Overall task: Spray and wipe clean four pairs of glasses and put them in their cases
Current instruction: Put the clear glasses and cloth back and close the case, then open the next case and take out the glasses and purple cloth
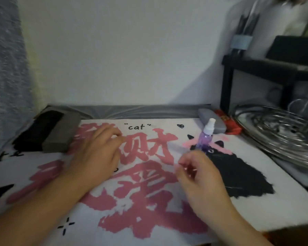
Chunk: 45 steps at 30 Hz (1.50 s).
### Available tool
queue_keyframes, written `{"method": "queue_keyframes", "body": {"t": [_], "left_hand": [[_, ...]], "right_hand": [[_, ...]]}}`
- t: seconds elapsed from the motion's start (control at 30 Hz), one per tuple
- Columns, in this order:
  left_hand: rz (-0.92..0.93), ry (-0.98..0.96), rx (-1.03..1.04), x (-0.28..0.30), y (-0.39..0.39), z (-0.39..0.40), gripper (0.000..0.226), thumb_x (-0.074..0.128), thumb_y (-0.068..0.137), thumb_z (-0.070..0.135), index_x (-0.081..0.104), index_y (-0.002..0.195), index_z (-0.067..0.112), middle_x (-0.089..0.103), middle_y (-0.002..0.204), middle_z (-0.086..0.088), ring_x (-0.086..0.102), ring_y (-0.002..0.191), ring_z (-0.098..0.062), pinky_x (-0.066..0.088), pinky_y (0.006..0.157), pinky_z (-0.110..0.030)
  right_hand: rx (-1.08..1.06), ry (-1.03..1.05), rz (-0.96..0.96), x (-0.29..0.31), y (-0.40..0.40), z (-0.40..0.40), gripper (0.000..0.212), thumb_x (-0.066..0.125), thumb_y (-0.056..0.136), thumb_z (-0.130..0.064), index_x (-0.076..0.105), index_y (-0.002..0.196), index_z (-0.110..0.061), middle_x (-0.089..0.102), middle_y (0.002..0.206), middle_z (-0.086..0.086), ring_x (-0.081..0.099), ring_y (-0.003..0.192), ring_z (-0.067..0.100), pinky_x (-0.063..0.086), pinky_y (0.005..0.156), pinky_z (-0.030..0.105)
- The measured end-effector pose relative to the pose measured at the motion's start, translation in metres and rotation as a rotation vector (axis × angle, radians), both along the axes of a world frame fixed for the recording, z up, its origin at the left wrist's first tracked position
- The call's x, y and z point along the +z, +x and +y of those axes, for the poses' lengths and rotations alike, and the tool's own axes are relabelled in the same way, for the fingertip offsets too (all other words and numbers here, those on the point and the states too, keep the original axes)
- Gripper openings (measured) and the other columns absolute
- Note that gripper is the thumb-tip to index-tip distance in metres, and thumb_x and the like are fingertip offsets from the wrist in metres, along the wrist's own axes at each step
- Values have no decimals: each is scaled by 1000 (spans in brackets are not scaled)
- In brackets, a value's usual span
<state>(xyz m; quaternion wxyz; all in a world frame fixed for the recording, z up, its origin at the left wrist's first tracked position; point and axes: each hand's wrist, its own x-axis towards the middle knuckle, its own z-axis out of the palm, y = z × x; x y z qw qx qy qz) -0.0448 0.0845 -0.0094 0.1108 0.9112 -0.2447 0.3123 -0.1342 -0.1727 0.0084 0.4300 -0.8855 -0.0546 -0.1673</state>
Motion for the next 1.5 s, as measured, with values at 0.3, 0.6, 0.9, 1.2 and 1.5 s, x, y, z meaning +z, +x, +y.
{"method": "queue_keyframes", "body": {"t": [0.3, 0.6, 0.9, 1.2, 1.5], "left_hand": [[140, 130, 65, -1, 2, -46, 25, 63, 86, 8, 75, 107, 14, 64, 99, -1, 59, 87, -22, 53, 72, -37], [300, -178, 235, 2, 1, -41, 29, 50, 93, 8, 73, 102, 21, 59, 98, 7, 52, 95, -16, 49, 85, -37], [307, -221, 196, -1, 4, -33, 28, 51, 97, 11, 74, 107, 22, 60, 102, 9, 52, 98, -13, 49, 88, -32], [325, -196, 207, -1, 5, -34, 26, 49, 99, 16, 71, 109, 25, 56, 103, 12, 50, 100, -11, 48, 89, -30], [423, -383, 177, -3, 11, -31, 27, 52, 100, 12, 72, 100, 30, 55, 104, 15, 53, 99, -6, 47, 87, -25]], "right_hand": [[-130, 9, 198, 3, 61, -81, 44, 77, 85, -37, 54, 122, -29, 61, 113, -7, 62, 101, 15, 46, 80, 27], [-99, -3, 163, 14, 153, -43, 26, 67, 91, -13, 56, 114, -18, 65, 102, 2, 61, 89, 20, 43, 71, 28], [-159, -10, 8, -6, 174, -38, 37, 71, 91, -27, 59, 124, -18, 61, 123, 7, 58, 108, 24, 48, 84, 34], [-665, -713, 204, -16, 201, -113, 59, 49, 92, -42, 46, 140, -7, 47, 143, 26, 37, 131, 43, 29, 107, 49], [-656, -181, -232, 11, 188, -105, 59, 57, 92, -35, 45, 144, -10, 47, 136, 26, 39, 125, 41, 32, 104, 44]]}}
